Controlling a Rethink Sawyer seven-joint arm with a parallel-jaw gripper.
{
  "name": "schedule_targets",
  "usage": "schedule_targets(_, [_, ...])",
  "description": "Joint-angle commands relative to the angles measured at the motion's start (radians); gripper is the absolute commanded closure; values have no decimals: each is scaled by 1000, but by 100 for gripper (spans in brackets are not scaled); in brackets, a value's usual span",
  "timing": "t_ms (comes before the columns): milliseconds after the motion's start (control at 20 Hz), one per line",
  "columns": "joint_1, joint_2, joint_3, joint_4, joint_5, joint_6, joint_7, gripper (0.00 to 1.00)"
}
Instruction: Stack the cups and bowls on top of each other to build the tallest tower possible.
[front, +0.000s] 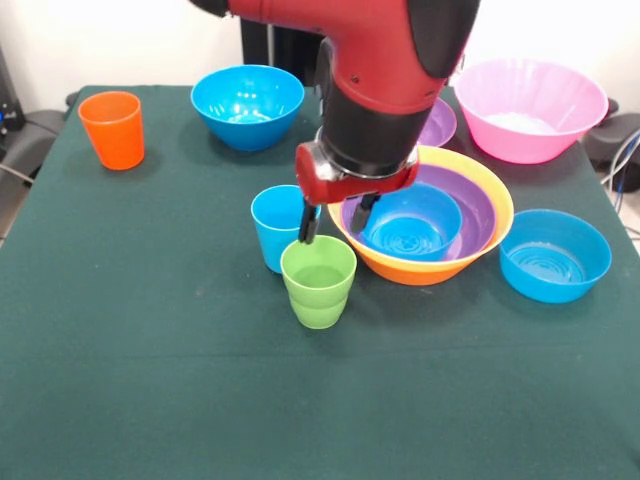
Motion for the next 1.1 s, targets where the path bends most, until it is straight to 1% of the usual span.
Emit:
schedule_targets(50, [-18, 48, 89, -22, 17, 33, 65, 0])
schedule_targets(150, [-7, 26, 79, 18, 35, 17, 109, 0])
schedule_targets(200, [-1, 15, 75, 51, 42, -16, 136, 0])
schedule_targets(400, [4, 3, 74, 106, 79, -130, 228, 0])
schedule_targets(500, [-2, 1, 86, 143, 98, -190, 249, 0])
schedule_targets(600, [9, -7, 79, 167, 101, -220, 257, 0])
schedule_targets(850, [76, 0, 20, 141, 67, -182, 277, 0])
schedule_targets(1100, [103, 19, 3, 132, 53, -184, 286, 0])
